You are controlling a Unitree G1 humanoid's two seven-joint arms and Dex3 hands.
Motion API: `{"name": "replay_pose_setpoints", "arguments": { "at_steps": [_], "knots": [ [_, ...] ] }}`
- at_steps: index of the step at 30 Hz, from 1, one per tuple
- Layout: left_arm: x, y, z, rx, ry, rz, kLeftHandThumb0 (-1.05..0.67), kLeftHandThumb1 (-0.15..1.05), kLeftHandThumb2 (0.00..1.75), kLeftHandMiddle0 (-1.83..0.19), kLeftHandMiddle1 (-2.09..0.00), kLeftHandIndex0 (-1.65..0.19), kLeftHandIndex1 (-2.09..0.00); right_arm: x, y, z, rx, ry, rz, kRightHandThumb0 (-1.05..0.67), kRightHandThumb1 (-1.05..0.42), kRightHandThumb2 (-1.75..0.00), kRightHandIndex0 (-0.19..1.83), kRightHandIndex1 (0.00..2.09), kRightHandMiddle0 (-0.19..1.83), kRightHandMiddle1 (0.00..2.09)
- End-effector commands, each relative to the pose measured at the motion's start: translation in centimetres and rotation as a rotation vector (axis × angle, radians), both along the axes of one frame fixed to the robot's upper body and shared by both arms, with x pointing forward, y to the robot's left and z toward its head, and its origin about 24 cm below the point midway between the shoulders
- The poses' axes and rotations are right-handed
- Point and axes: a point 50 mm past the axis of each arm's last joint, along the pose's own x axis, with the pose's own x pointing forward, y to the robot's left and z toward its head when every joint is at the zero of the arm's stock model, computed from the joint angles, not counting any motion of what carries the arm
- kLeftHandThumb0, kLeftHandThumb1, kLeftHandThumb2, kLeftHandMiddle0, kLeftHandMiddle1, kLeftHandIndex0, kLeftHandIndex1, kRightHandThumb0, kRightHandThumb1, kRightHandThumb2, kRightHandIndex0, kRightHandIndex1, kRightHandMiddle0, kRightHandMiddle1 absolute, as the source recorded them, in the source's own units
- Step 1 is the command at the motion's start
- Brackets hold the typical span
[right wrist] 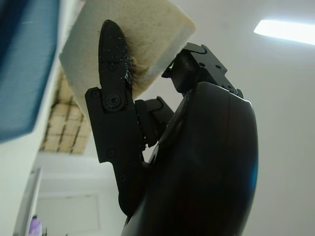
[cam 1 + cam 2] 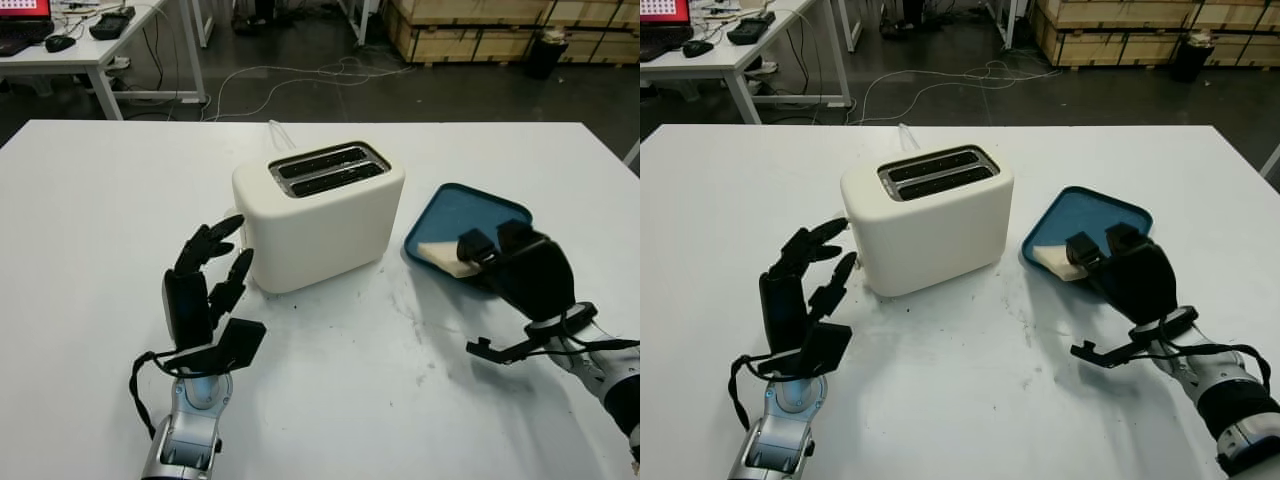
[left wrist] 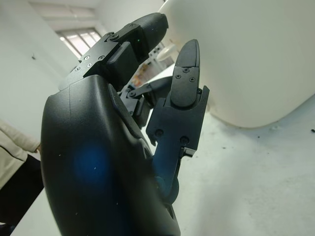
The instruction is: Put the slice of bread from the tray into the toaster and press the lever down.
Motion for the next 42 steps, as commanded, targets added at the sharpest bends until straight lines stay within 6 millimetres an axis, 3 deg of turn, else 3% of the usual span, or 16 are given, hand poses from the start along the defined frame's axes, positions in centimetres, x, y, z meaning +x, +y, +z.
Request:
{"name": "replay_pose_setpoints", "arguments": {
  "at_steps": [1,10,13,21,24,29,34,37,42],
  "knots": [
    [0.1,-0.2,0.3,0.007,-0.011,-0.009,-0.25,0.92,0.20,-0.49,-1.09,-0.63,-0.48,0.3,0.0,1.0,0.002,-0.043,0.037,-0.56,-0.92,-0.41,0.86,1.75,0.46,1.75],
    [0.1,-0.1,0.3,0.002,-0.019,-0.009,-0.24,0.92,0.19,-0.50,-1.11,-0.61,-0.52,0.7,-0.1,3.2,0.044,-0.059,0.053,-0.47,-0.92,-0.29,0.89,1.75,0.52,1.75],
    [0.1,-0.1,0.3,0.007,-0.014,-0.003,-0.25,0.92,0.19,-0.49,-1.11,-0.61,-0.53,1.1,-0.4,4.5,0.158,0.027,0.029,-0.47,-0.92,-0.39,0.88,1.75,0.52,1.75],
    [0.1,0.1,0.4,0.021,-0.030,0.005,-0.24,0.92,0.19,-0.50,-1.12,-0.60,-0.55,3.0,-1.1,12.1,0.418,0.258,0.123,-0.55,-0.92,-0.42,0.96,1.75,0.62,1.75],
    [0.1,0.3,0.4,0.018,-0.023,0.010,-0.24,0.92,0.18,-0.50,-1.13,-0.60,-0.56,4.2,-0.9,15.2,0.487,0.334,0.193,-0.53,-0.92,-0.36,0.86,1.75,0.64,1.67],
    [0.1,0.5,0.4,0.026,-0.024,0.020,-0.25,0.92,0.19,-0.51,-1.14,-0.60,-0.57,6.2,1.4,20.5,0.503,0.421,0.336,-0.50,-0.92,-0.25,0.91,1.75,0.71,1.74],
    [0.1,0.6,0.4,0.027,-0.026,0.017,-0.26,0.92,0.19,-0.52,-1.14,-0.60,-0.58,8.4,4.9,23.9,0.521,0.539,0.477,-0.52,-0.92,-0.17,0.97,1.75,0.82,1.70],
    [0.1,0.6,0.4,0.021,-0.028,0.013,-0.26,0.92,0.19,-0.51,-1.14,-0.60,-0.58,9.7,7.3,25.0,0.528,0.651,0.529,-0.45,-0.92,-0.13,1.04,1.74,0.89,1.69],
    [0.1,0.7,0.4,0.035,-0.032,0.013,-0.26,0.92,0.19,-0.51,-1.14,-0.59,-0.59,11.4,10.6,24.7,0.541,0.784,0.497,-0.51,-0.92,-0.20,1.10,1.73,0.95,1.73]
  ]
}}
